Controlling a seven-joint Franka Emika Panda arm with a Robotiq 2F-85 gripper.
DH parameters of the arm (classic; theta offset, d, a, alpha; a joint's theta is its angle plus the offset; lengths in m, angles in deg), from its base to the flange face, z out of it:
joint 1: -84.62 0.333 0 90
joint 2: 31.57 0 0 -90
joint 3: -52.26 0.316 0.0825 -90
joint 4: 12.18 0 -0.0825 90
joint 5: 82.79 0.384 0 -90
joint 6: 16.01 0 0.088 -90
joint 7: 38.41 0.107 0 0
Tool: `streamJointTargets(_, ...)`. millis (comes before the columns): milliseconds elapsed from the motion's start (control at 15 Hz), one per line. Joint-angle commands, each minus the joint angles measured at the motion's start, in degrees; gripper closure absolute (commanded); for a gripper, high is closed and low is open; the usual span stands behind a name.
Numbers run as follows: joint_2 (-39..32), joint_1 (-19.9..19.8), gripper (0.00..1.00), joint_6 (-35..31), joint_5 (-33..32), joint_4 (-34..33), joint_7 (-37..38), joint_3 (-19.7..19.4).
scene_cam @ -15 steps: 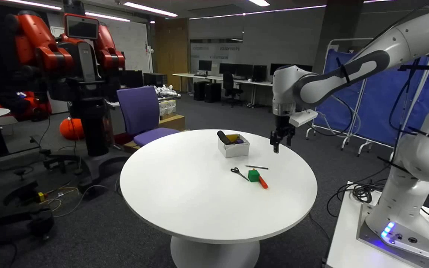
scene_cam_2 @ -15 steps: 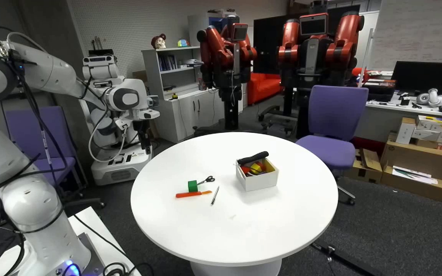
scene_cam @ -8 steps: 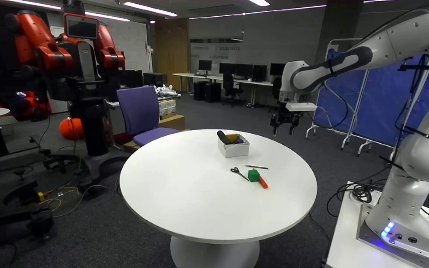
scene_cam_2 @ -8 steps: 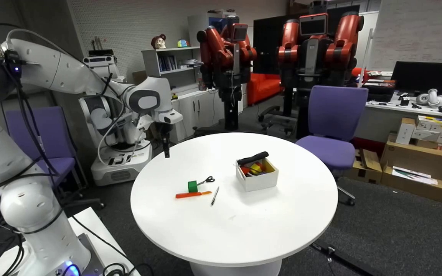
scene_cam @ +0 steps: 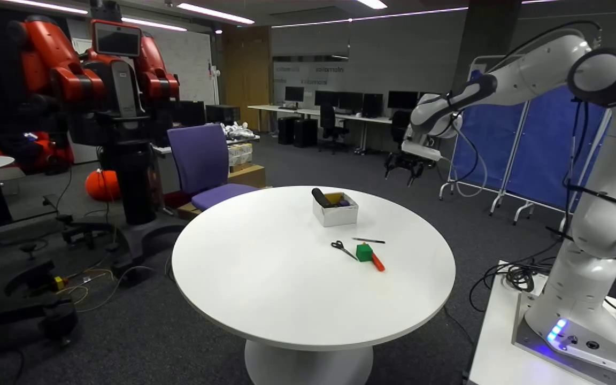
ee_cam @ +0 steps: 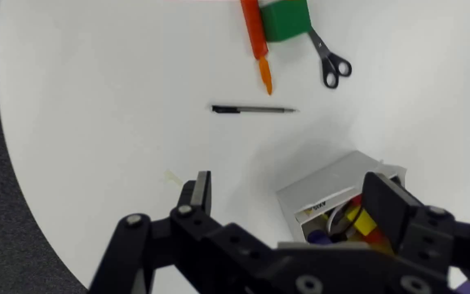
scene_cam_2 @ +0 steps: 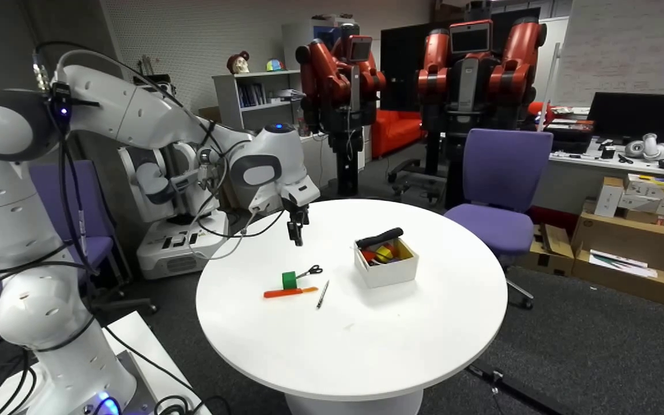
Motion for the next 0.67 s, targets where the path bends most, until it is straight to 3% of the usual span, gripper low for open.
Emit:
streamJointTargets(0,-8.3,-0.7,0.00,-8.1,6.9,-6.1,2.7,-0.7)
streamJointTargets(600,-20.5,1.0,0.00,-39.9,19.7,-9.3,10.6,2.0)
